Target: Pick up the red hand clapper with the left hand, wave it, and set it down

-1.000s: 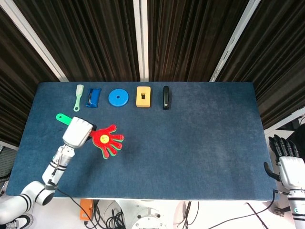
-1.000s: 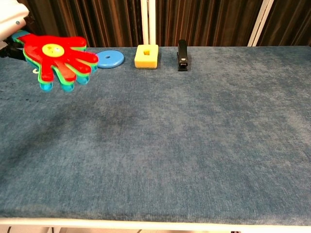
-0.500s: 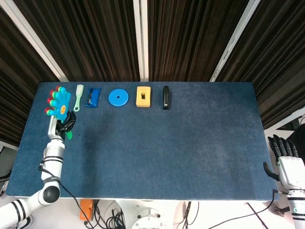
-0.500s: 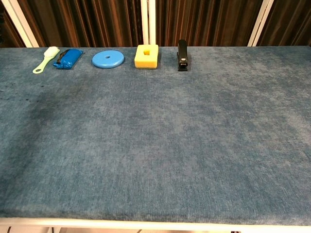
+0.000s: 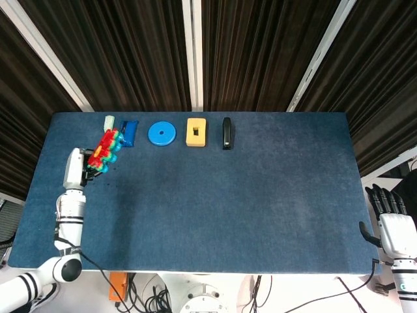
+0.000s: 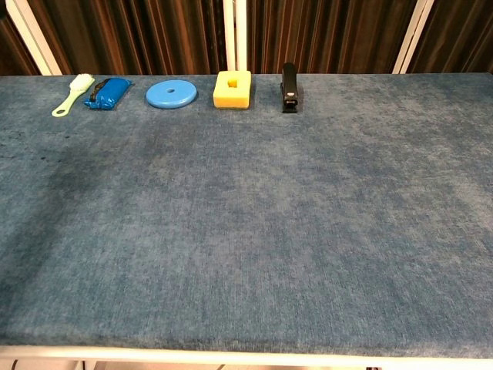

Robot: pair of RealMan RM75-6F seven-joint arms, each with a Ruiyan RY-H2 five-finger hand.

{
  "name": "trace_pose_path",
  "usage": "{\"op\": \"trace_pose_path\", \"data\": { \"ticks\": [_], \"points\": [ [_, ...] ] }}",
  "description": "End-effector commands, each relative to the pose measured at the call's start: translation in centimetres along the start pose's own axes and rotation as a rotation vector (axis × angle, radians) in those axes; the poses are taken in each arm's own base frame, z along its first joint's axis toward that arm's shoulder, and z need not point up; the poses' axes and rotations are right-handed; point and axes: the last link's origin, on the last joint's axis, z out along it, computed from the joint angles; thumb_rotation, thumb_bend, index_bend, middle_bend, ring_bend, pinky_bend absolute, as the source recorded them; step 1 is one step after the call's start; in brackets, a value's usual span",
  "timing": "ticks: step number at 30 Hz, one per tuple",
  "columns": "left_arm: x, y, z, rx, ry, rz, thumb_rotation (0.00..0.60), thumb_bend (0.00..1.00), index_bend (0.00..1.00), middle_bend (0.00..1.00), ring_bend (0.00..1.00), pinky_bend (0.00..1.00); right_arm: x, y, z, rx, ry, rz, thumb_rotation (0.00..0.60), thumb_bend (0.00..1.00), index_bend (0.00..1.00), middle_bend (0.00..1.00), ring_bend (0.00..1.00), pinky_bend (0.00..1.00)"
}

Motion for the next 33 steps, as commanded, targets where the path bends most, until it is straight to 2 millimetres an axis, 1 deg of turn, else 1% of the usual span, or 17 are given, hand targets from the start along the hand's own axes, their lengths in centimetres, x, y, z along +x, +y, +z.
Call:
{"op": "trace_pose_path", "data": {
  "ticks": [1,2,6,10,12,13,16,17,18,20,23,27,29,32,33],
  "points": [
    [-3.8,0.1,-1.8,-0.535,0.027,0.852,0.600,0.72,1.00,1.00,1.00,1.00,0.0,0.0,0.0,0.000,0.000,0.001,0.600,0.32,0.00,0.00,0.00,0.00],
    [-4.1,0.0,-1.9,-0.586,0.023,0.914,0.600,0.72,1.00,1.00,1.00,1.00,0.0,0.1,-0.1,-0.001,0.000,0.002,0.600,0.32,0.00,0.00,0.00,0.00],
    [-4.4,-0.3,-2.0,-0.667,0.013,0.964,0.600,0.71,1.00,1.00,1.00,1.00,0.1,0.3,-0.1,-0.006,0.003,0.005,0.600,0.31,0.00,0.00,0.00,0.00],
    [-4.3,-0.5,-1.9,-0.665,0.017,0.928,0.600,0.71,1.00,1.00,1.00,1.00,0.0,0.3,-0.1,-0.005,0.001,0.005,0.600,0.32,0.00,0.00,0.00,0.00],
    [-4.2,-0.6,-1.8,-0.602,0.026,0.852,0.600,0.71,1.00,1.00,1.00,1.00,-0.1,0.3,0.0,-0.004,-0.001,0.005,0.600,0.32,0.00,0.00,0.00,0.00],
    [-4.2,-0.7,-1.8,-0.551,0.029,0.778,0.600,0.71,1.00,1.00,1.00,1.00,-0.1,0.3,0.0,-0.004,-0.001,0.004,0.600,0.32,0.00,0.00,0.00,0.00],
    [-4.2,-0.5,-1.7,-0.332,0.049,0.428,0.600,0.71,1.00,1.00,1.00,1.00,-0.1,0.3,0.0,-0.006,0.000,0.004,0.600,0.32,0.00,0.00,0.00,0.00],
    [-4.2,-0.4,-1.6,-0.227,0.045,0.243,0.600,0.71,1.00,1.00,1.00,1.00,-0.1,0.3,0.0,-0.006,0.000,0.004,0.600,0.32,0.00,0.00,0.00,0.00],
    [-4.1,-0.2,-1.5,-0.152,0.038,0.108,0.600,0.72,1.00,1.00,1.00,1.00,-0.1,0.3,0.0,-0.005,0.000,0.003,0.600,0.32,0.00,0.00,0.00,0.00],
    [-3.3,0.2,-1.1,0.002,0.022,-0.157,0.600,0.72,1.00,1.00,1.00,1.00,-0.1,0.2,0.0,-0.003,-0.001,0.002,0.600,0.32,0.00,0.00,0.00,0.00],
    [-1.8,0.3,-0.8,0.193,0.012,-0.473,0.600,0.72,1.00,1.00,1.00,1.00,-0.1,0.2,0.0,-0.002,-0.002,0.002,0.600,0.32,0.00,0.00,0.00,0.00],
    [-0.4,-0.1,-0.6,0.321,0.032,-0.655,0.600,0.72,1.00,1.00,1.00,1.00,-0.2,0.1,0.0,-0.001,-0.004,0.001,0.600,0.31,0.00,0.00,0.00,0.00],
    [-0.1,-0.2,-0.6,0.354,0.044,-0.713,0.600,0.73,1.00,1.00,1.00,1.00,-0.2,0.0,0.0,0.000,-0.004,0.000,0.600,0.31,0.00,0.00,0.00,0.00],
    [-0.3,0.0,-0.6,0.378,0.035,-0.776,0.600,0.72,1.00,1.00,1.00,1.00,-0.2,-0.1,0.0,0.002,-0.003,-0.001,0.600,0.32,0.00,0.00,0.00,0.00],
    [-0.3,0.1,-0.6,0.376,0.032,-0.776,0.600,0.72,1.00,1.00,1.00,1.00,-0.2,-0.1,0.0,0.002,-0.004,-0.001,0.600,0.32,0.00,0.00,0.00,0.00]
  ]
}}
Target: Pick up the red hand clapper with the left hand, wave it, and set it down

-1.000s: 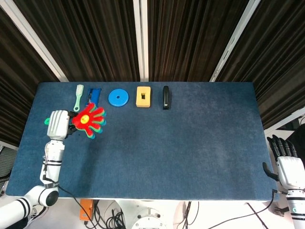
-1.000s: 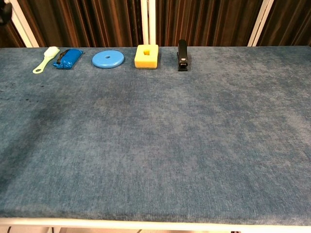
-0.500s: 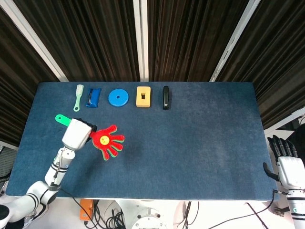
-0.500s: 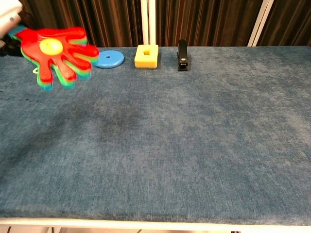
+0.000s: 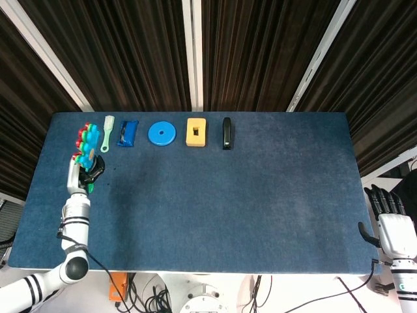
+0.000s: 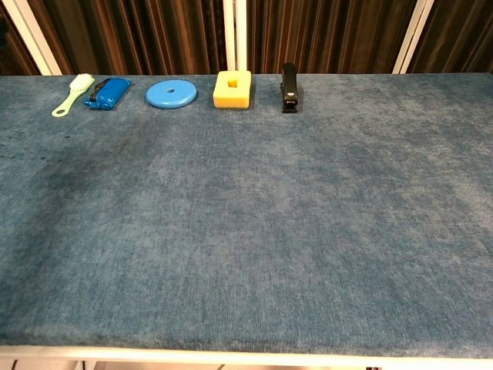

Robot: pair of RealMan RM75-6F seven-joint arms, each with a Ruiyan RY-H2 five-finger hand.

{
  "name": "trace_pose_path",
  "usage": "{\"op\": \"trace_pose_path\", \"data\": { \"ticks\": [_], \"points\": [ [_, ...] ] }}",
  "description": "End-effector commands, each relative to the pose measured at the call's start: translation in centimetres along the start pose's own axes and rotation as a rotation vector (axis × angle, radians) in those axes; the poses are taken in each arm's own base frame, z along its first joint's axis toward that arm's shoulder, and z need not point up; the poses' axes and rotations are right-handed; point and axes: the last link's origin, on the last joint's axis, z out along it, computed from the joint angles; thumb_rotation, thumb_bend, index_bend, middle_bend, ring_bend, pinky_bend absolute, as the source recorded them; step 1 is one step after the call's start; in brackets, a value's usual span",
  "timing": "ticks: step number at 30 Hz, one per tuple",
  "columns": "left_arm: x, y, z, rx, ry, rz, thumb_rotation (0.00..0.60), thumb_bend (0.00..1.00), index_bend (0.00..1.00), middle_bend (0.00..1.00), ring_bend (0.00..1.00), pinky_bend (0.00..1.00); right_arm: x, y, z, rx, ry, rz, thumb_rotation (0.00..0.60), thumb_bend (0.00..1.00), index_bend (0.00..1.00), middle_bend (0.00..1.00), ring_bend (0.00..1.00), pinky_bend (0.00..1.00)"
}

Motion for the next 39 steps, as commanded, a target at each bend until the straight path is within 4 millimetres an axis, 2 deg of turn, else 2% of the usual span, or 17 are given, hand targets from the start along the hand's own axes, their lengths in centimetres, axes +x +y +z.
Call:
{"op": "trace_pose_path", "data": {
  "ticks": [1,3,5,11,14,15,18,24,30,35,39],
  "points": [
    [0.5,0.8,-0.1,0.023,-0.011,-0.093,0.600,0.73,1.00,1.00,1.00,1.00,0.0,0.0,0.0,-0.001,-0.001,0.000,0.600,0.32,0.00,0.00,0.00,0.00],
    [0.4,0.8,-0.1,-0.065,-0.009,0.033,0.600,0.73,1.00,1.00,1.00,1.00,-0.1,0.0,0.0,-0.001,-0.003,0.000,0.600,0.32,0.00,0.00,0.00,0.00],
    [0.1,0.6,-0.3,-0.215,-0.013,0.234,0.600,0.73,1.00,1.00,1.00,1.00,-0.1,0.0,0.0,-0.001,-0.004,-0.001,0.600,0.32,0.00,0.00,0.00,0.00],
    [-0.1,-1.6,-0.4,-0.708,-0.052,1.135,0.600,0.73,1.00,1.00,1.00,1.00,-0.1,0.1,0.0,-0.001,-0.008,0.002,0.600,0.32,0.00,0.00,0.00,0.00],
    [-0.3,-3.2,-0.4,-0.902,-0.102,1.514,0.600,0.73,1.00,1.00,1.00,1.00,-0.2,0.1,0.0,0.000,-0.011,0.003,0.600,0.31,0.00,0.00,0.00,0.00],
    [-0.4,-3.7,-0.4,-0.938,-0.119,1.579,0.600,0.72,1.00,1.00,1.00,1.00,-0.2,0.1,0.0,0.002,-0.013,0.003,0.600,0.31,0.00,0.00,0.00,0.00],
    [-0.4,-4.7,-0.3,-0.943,-0.139,1.611,0.600,0.72,1.00,1.00,1.00,1.00,-0.1,0.1,0.0,0.005,-0.017,0.004,0.600,0.31,0.00,0.00,0.00,0.00],
    [-0.3,-4.6,-0.1,-0.899,-0.102,1.513,0.600,0.72,1.00,1.00,1.00,1.00,-0.1,0.2,0.0,0.002,-0.014,0.004,0.600,0.32,0.00,0.00,0.00,0.00],
    [-1.5,-5.4,-0.8,-0.701,-0.102,1.216,0.600,0.72,1.00,1.00,1.00,1.00,-0.3,0.1,0.0,0.004,-0.021,0.002,0.600,0.31,0.00,0.00,0.00,0.00],
    [-3.4,-7.6,-1.1,-0.498,-0.157,1.143,0.600,0.72,1.00,1.00,1.00,1.00,-0.3,0.0,0.0,0.008,-0.016,0.002,0.600,0.31,0.00,0.00,0.00,0.00],
    [-4.3,-8.7,-1.1,-0.412,-0.162,1.143,0.600,0.71,1.00,1.00,1.00,1.00,-0.2,0.2,0.0,-0.001,-0.017,0.005,0.600,0.31,0.00,0.00,0.00,0.00]
  ]
}}
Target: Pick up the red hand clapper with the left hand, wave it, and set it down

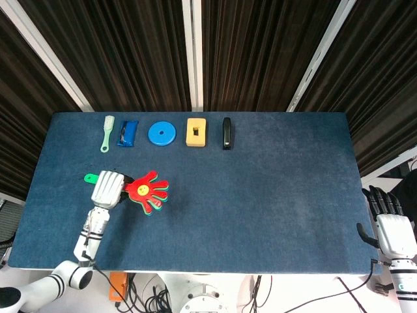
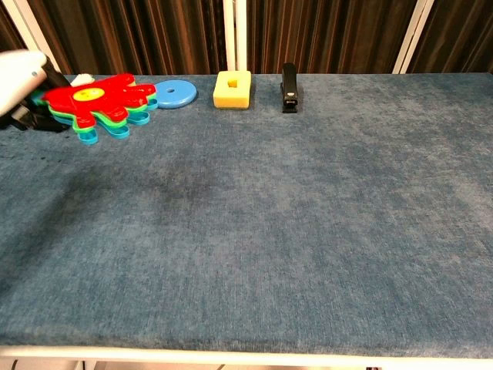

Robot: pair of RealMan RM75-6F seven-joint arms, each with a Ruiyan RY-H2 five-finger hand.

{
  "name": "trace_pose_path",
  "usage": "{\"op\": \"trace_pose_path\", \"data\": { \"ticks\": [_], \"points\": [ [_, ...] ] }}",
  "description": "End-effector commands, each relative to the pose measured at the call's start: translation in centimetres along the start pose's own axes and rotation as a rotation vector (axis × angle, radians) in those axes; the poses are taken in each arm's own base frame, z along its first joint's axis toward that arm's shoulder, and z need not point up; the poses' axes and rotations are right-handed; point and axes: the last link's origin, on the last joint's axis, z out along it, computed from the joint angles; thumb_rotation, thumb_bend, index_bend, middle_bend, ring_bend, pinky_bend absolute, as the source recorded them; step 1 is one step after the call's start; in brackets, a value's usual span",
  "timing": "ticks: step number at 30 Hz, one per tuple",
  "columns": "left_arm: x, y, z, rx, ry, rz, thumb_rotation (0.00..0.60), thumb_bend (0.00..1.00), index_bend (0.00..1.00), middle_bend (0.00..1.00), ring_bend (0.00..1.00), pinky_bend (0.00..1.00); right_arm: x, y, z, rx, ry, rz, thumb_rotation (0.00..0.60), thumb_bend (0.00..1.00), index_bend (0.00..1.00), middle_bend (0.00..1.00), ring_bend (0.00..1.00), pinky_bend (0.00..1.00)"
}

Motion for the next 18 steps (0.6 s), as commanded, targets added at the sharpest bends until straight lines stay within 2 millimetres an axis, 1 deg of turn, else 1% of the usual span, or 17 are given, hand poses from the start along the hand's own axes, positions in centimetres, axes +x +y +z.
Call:
{"op": "trace_pose_path", "data": {
  "ticks": [1,3,4,5,6,7,8,9,10,11,12,13,16,17,18],
  "points": [
    [-1.6,0.7,-0.2,0.058,-0.052,-0.004,0.600,0.70,1.00,1.00,1.00,1.00,0.0,0.2,0.0,-0.005,-0.002,0.002,0.600,0.31,0.00,0.00,0.00,0.00],
    [-2.2,0.6,-0.4,0.033,-0.080,0.056,0.600,0.65,1.00,1.00,1.00,1.00,0.0,0.3,0.1,-0.008,-0.003,0.003,0.600,0.31,0.00,0.00,0.00,0.00],
    [-2.5,0.5,-0.6,0.022,-0.104,0.081,0.600,0.63,0.99,0.98,1.00,1.00,0.0,0.3,0.1,-0.009,-0.005,0.004,0.600,0.31,0.00,0.00,0.00,0.00],
    [-2.8,0.5,-0.8,0.018,-0.125,0.087,0.600,0.61,0.95,0.95,0.98,1.00,0.0,0.4,0.2,-0.010,-0.006,0.004,0.600,0.31,0.00,0.00,0.00,0.00],
    [-2.9,0.5,-0.9,0.012,-0.147,0.092,0.600,0.59,0.85,0.86,0.92,0.99,-0.1,0.4,0.2,-0.011,-0.007,0.004,0.600,0.31,0.00,0.00,0.00,0.00],
    [-3.1,0.5,-1.1,0.007,-0.176,0.100,0.600,0.56,0.67,0.72,0.80,0.94,-0.1,0.5,0.2,-0.012,-0.009,0.004,0.600,0.31,0.00,0.00,0.00,0.00],
    [-3.2,0.6,-1.3,-0.010,-0.205,0.109,0.600,0.53,0.48,0.56,0.65,0.86,-0.1,0.5,0.2,-0.012,-0.011,0.004,0.600,0.31,0.00,0.00,0.00,0.00],
    [-3.1,0.8,-1.3,-0.026,-0.212,0.114,0.600,0.48,0.25,0.36,0.44,0.71,-0.1,0.5,0.2,-0.011,-0.011,0.005,0.600,0.31,0.00,0.00,0.00,0.00],
    [-2.9,1.0,-1.3,-0.043,-0.205,0.120,0.600,0.42,0.07,0.17,0.23,0.51,-0.1,0.5,0.2,-0.009,-0.010,0.005,0.600,0.31,0.00,0.00,0.00,0.00],
    [-2.6,1.2,-1.4,-0.059,-0.196,0.124,0.600,0.38,0.01,0.07,0.11,0.37,-0.1,0.4,0.2,-0.008,-0.009,0.005,0.600,0.31,0.00,0.00,0.00,0.00],
    [-2.4,1.3,-1.4,-0.064,-0.189,0.122,0.600,0.35,0.00,0.03,0.06,0.31,-0.1,0.4,0.2,-0.008,-0.008,0.005,0.600,0.31,0.00,0.00,0.00,0.00],
    [-2.2,1.4,-1.4,-0.066,-0.182,0.119,0.600,0.30,0.00,0.00,0.02,0.25,-0.1,0.4,0.2,-0.008,-0.007,0.005,0.600,0.31,0.00,0.00,0.00,0.00],
    [-1.3,1.6,-1.4,-0.069,-0.149,0.113,0.600,0.18,0.00,0.00,0.00,0.16,0.0,0.3,0.1,-0.005,-0.005,0.004,0.600,0.31,0.00,0.00,0.00,0.00],
    [-0.8,1.6,-1.4,-0.067,-0.134,0.110,0.600,0.14,0.00,0.00,0.00,0.13,0.0,0.3,0.1,-0.004,-0.005,0.003,0.600,0.31,0.00,0.00,0.00,0.00],
    [-0.5,1.6,-1.4,-0.063,-0.124,0.107,0.600,0.13,0.00,0.00,0.00,0.13,0.0,0.3,0.1,-0.003,-0.004,0.003,0.600,0.31,0.00,0.00,0.00,0.00]
  ]
}}
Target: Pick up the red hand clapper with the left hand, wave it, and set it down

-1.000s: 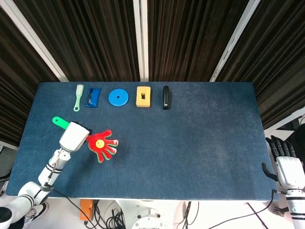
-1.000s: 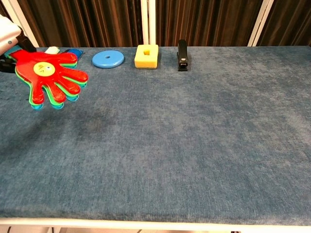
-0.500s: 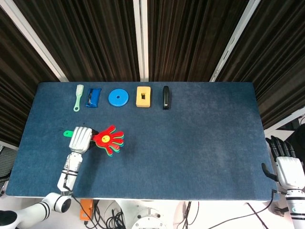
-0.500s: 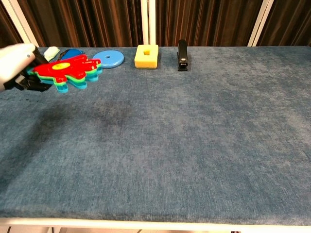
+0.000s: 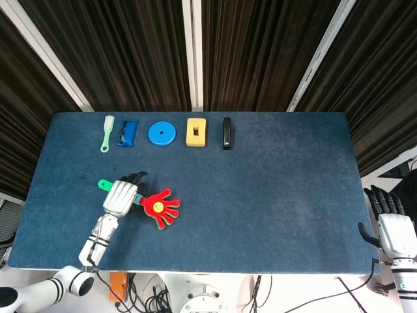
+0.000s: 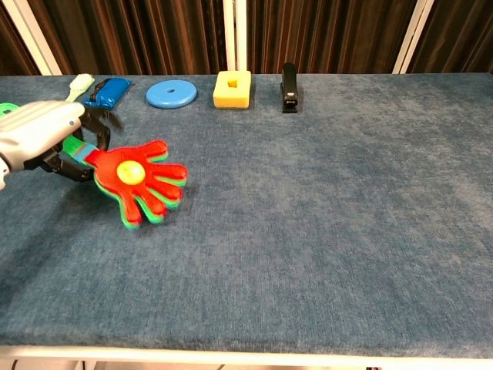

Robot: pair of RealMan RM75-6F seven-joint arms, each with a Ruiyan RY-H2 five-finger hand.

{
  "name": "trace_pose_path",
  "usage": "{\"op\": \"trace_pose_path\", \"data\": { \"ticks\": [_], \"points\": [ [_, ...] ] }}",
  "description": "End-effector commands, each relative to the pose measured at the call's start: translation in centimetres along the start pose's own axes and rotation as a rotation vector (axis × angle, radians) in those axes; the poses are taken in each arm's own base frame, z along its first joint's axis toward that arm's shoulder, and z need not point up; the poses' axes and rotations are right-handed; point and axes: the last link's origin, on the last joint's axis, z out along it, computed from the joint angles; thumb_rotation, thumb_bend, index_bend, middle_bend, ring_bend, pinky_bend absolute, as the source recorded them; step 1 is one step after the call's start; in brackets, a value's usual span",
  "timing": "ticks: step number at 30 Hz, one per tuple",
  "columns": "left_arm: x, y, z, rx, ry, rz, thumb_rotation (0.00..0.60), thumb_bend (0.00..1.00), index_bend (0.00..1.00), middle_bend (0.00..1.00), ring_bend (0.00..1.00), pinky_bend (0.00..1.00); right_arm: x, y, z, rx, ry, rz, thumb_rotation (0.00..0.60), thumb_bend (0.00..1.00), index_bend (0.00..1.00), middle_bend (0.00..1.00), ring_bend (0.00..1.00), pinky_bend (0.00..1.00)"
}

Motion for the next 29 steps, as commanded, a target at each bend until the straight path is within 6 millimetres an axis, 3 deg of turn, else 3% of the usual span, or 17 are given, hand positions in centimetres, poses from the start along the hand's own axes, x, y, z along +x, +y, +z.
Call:
{"op": "trace_pose_path", "data": {
  "ticks": [1,9,20,29],
  "points": [
    [1.5,0.0,-0.4,0.005,0.043,-0.001,0.600,0.11,0.00,0.00,0.00,0.12,0.0,-0.1,0.0,0.002,0.002,-0.001,0.600,0.31,0.00,0.00,0.00,0.00],
    [4.9,-1.2,-3.9,0.073,0.065,0.102,0.600,0.10,0.00,0.00,0.00,0.12,0.2,-0.5,-0.1,0.014,0.007,0.002,0.600,0.31,0.00,0.00,0.00,0.00],
    [8.6,-6.8,-11.5,0.244,0.098,0.202,0.600,0.13,0.00,0.05,0.00,0.11,0.1,-1.4,0.1,0.032,0.003,0.010,0.600,0.31,0.00,0.00,0.00,0.00],
    [9.4,-8.8,-15.2,0.270,0.094,0.229,0.600,0.14,0.00,0.05,0.00,0.10,-0.1,-2.3,0.2,0.041,0.001,-0.003,0.600,0.31,0.00,0.00,0.00,0.00]
  ]
}}
